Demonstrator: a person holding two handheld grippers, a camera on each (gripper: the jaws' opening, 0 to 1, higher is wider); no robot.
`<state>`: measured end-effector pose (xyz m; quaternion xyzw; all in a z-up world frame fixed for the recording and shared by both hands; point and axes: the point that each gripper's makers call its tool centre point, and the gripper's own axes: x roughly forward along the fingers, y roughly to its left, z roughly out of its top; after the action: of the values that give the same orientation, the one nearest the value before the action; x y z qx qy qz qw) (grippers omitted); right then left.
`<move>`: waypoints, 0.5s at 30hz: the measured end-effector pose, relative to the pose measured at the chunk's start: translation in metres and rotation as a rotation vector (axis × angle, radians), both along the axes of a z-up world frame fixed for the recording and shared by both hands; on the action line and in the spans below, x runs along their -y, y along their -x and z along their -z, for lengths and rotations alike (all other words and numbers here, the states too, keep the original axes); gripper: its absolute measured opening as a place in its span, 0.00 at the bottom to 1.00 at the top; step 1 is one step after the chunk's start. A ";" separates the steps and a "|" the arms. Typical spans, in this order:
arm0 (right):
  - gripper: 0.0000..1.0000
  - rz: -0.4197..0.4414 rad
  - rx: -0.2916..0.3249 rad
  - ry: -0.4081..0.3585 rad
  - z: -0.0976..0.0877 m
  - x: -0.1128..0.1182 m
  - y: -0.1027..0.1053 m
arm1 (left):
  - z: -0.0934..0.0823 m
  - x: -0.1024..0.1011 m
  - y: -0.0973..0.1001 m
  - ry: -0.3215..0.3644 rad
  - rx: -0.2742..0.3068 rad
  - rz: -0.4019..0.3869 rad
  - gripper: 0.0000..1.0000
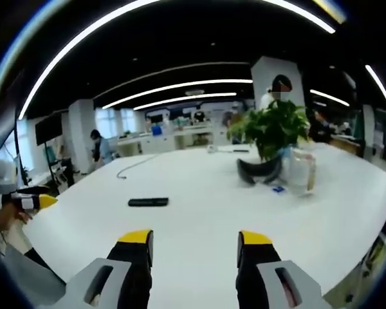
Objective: Press the specified remote control buttons in sequence, fully releasing each button before pressing the next.
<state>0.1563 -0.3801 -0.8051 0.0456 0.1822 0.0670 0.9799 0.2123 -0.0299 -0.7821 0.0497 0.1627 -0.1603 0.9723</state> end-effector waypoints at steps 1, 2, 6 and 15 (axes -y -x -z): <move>0.46 -0.002 -0.004 -0.001 0.001 0.000 0.000 | -0.001 0.003 -0.004 -0.004 0.001 0.012 0.78; 0.44 -0.007 -0.007 -0.005 0.001 -0.001 0.001 | -0.003 0.005 -0.008 -0.009 0.001 0.023 0.78; 0.37 -0.027 -0.019 -0.012 0.002 -0.006 0.002 | -0.011 0.017 -0.031 -0.022 0.013 0.060 0.78; 0.37 -0.018 -0.016 -0.017 0.002 -0.004 0.001 | -0.019 0.051 -0.076 -0.058 0.024 0.174 0.80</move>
<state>0.1552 -0.3756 -0.8068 0.0528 0.1898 0.0769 0.9774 0.2888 -0.0814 -0.7635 0.0938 0.1507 -0.2388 0.9547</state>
